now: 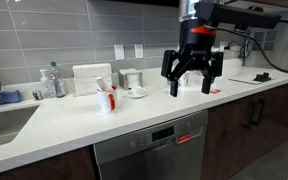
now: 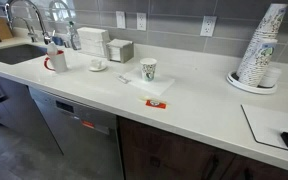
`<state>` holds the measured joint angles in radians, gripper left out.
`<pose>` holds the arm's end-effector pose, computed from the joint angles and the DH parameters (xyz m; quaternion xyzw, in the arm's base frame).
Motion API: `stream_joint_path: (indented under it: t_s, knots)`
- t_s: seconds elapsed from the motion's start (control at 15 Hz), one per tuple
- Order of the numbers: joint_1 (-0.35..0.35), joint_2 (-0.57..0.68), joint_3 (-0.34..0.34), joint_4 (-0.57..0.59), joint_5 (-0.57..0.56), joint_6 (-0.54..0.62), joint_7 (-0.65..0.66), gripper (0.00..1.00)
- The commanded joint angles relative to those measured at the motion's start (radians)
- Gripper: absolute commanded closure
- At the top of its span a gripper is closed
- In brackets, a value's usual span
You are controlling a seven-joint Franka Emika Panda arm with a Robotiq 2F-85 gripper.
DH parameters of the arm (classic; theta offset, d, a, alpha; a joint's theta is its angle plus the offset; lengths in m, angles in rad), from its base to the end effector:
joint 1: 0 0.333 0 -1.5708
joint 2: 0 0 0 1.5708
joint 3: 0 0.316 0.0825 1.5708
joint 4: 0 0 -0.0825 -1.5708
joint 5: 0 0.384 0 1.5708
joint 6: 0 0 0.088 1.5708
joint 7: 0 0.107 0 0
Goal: Put the plastic spoon on the paper cup
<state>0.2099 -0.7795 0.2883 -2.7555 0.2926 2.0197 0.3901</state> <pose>0.2756 0.1622 0.4274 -0.9983 0.0465 -0.0034 0.0363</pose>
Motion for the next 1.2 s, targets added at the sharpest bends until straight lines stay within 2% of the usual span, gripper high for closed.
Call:
stream_joint_path:
  t_s: [0.0, 0.47, 0.67, 1.13]
  knots:
    - [-0.002, 0.001, 0.0, -0.007, 0.0, -0.003, -0.001, 0.0]
    - [-0.001, 0.009, 0.0, -0.02, 0.0, -0.003, -0.001, 0.0]
    - [-0.065, 0.053, -0.048, 0.02, 0.041, 0.012, 0.065, 0.0]
    - [-0.259, 0.219, -0.2, 0.114, 0.038, 0.059, 0.087, 0.0]
